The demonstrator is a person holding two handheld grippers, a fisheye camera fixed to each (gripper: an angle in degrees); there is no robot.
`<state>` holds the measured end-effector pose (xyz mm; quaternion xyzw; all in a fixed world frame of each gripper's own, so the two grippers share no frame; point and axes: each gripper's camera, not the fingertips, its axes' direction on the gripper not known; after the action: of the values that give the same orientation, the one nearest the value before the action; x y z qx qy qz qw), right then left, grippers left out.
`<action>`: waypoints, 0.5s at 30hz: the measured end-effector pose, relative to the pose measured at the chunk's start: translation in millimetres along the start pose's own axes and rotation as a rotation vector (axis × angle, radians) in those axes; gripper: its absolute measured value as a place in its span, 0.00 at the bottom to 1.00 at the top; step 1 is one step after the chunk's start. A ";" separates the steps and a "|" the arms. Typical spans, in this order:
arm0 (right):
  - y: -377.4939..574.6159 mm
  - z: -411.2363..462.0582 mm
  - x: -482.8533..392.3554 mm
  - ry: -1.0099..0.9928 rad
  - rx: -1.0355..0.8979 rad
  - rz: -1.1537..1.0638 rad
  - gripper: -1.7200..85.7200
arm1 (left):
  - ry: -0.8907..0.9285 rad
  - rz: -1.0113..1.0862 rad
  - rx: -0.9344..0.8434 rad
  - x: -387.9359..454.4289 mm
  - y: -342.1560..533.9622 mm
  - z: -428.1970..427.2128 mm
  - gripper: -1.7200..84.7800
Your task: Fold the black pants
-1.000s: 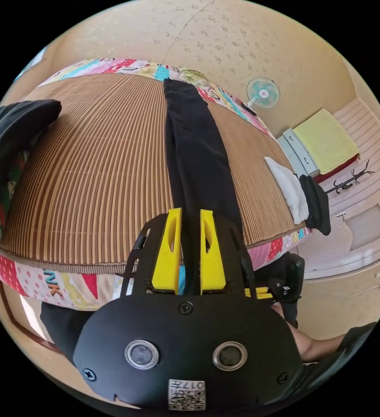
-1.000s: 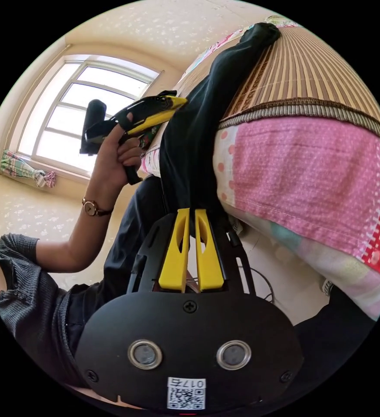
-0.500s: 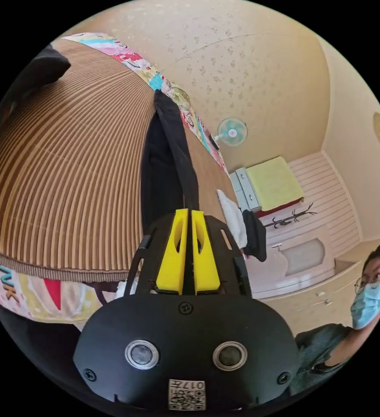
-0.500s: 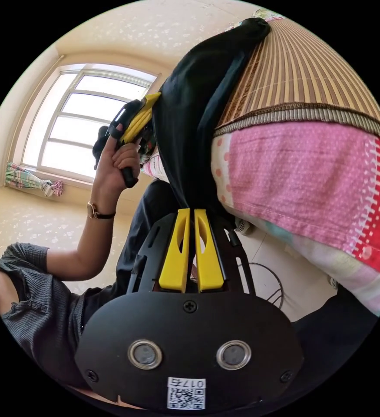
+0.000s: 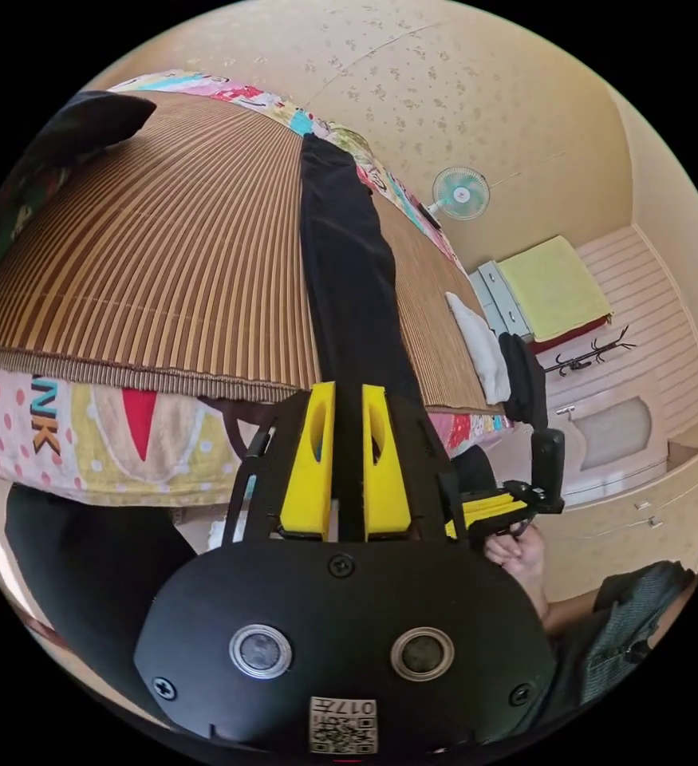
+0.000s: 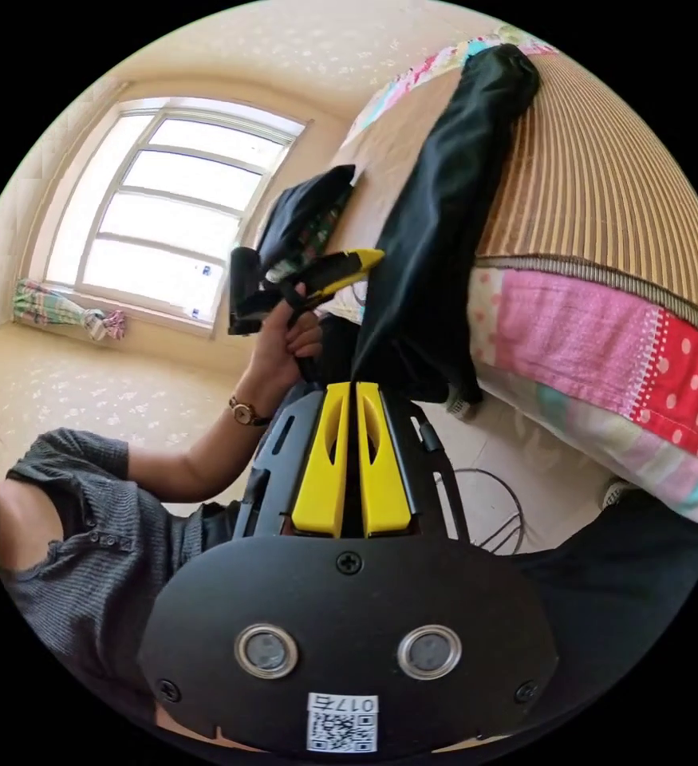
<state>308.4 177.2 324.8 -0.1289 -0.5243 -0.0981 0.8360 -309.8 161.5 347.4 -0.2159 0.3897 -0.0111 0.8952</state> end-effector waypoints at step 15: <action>1.7 54.5 9.8 0.244 -0.159 0.169 0.05 | -0.122 0.057 -0.033 35.5 16.6 19.0 0.10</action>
<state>266.7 195.9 356.3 -0.2253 -0.3969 -0.0836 0.8859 -274.2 177.0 327.8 -0.2197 0.3404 0.0339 0.9136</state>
